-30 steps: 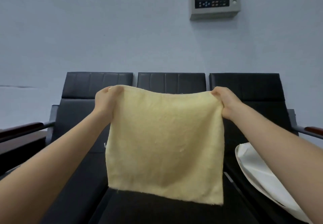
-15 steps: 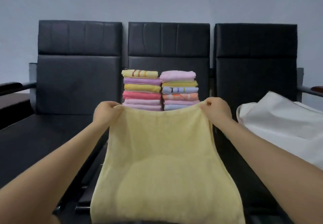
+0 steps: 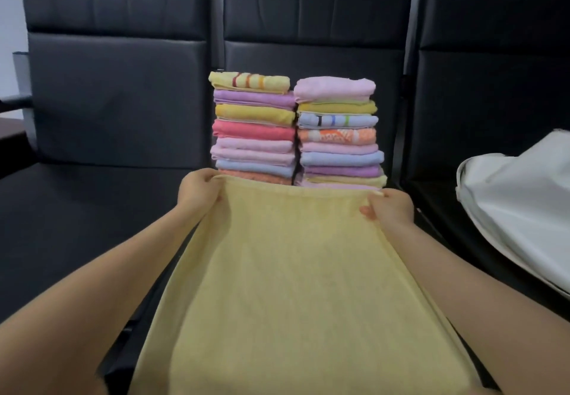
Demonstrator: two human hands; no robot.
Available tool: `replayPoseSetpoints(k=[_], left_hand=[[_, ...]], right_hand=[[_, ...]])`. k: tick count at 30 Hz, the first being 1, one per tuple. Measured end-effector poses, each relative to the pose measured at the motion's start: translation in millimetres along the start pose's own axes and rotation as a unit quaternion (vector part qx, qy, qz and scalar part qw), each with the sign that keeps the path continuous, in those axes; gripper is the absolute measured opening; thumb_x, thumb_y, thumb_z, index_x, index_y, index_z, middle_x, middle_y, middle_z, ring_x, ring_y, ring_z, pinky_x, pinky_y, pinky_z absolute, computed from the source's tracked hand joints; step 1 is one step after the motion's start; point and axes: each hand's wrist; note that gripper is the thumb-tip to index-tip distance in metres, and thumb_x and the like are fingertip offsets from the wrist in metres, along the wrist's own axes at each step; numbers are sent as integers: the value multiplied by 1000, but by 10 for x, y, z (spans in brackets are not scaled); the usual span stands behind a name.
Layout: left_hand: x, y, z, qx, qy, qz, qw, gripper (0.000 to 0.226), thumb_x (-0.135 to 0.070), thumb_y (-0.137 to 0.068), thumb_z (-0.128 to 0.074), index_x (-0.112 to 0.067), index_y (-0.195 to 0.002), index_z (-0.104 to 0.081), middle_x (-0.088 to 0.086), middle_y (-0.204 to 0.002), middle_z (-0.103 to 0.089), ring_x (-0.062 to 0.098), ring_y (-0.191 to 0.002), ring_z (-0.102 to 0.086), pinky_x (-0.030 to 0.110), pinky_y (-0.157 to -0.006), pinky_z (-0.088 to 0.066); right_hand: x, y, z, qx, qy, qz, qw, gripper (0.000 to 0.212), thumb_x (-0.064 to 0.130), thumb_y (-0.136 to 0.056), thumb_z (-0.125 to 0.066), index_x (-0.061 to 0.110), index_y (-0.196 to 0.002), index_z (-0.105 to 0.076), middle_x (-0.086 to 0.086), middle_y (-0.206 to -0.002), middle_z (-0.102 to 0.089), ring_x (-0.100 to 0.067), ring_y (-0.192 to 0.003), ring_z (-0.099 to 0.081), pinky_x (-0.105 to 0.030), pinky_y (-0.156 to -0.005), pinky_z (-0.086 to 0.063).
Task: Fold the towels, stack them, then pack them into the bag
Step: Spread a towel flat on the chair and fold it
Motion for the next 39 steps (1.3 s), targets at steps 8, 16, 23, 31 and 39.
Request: replayPoseSetpoints(k=[8, 16, 23, 31, 39], left_hand=[[285, -33, -129, 57, -120, -9, 991, 41, -6, -97, -41, -8, -137, -53, 13, -131, -58, 29, -117, -55, 34, -96, -44], [224, 193, -183, 75, -181, -64, 979, 32, -11, -92, -53, -13, -122, -63, 13, -128, -50, 29, -114, -52, 34, -91, -42], [-66, 500, -224, 143, -230, -195, 943, 25, -19, -96, -50, -20, -112, -68, 3, -119, -57, 21, -109, -55, 34, -90, -45], [-427, 1385, -18, 236, -159, -310, 907, 17, -20, -93, -52, -24, -92, -69, -10, -85, -54, 9, -75, -52, 32, -75, -45], [-268, 2144, 158, 317, -223, -434, 813, 41, -54, -84, -30, -26, -97, -56, -14, -84, -42, 5, -77, -40, 26, -64, -37]], right_hand=[[-27, -207, -165, 12, -36, -11, 999, 15, 3, -89, -55, 9, -84, -69, -6, -76, -68, -12, -58, -62, -22, -52, -45], [32, -228, -138, 85, 102, 62, 989, 56, 1, -85, -47, 18, -139, -47, -13, -131, -51, -25, -99, -55, -21, -61, -44], [-171, 110, 184, 115, 310, 142, 933, 49, 9, -91, -49, 17, -140, -47, -10, -136, -43, -29, -114, -51, -36, -92, -46], [24, 879, 567, 220, 212, 228, 924, 11, 17, -93, -62, 19, -95, -72, 12, -93, -66, -1, -85, -59, -19, -74, -44], [-248, 1809, 860, 400, 392, 428, 709, 35, 55, -75, -67, 29, -90, -50, 16, -92, -46, -5, -88, -43, -20, -77, -41]])
Point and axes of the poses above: each hand's wrist, its own y-axis away from the middle knuckle, its own z-axis out of the back of the hand, x = y × z
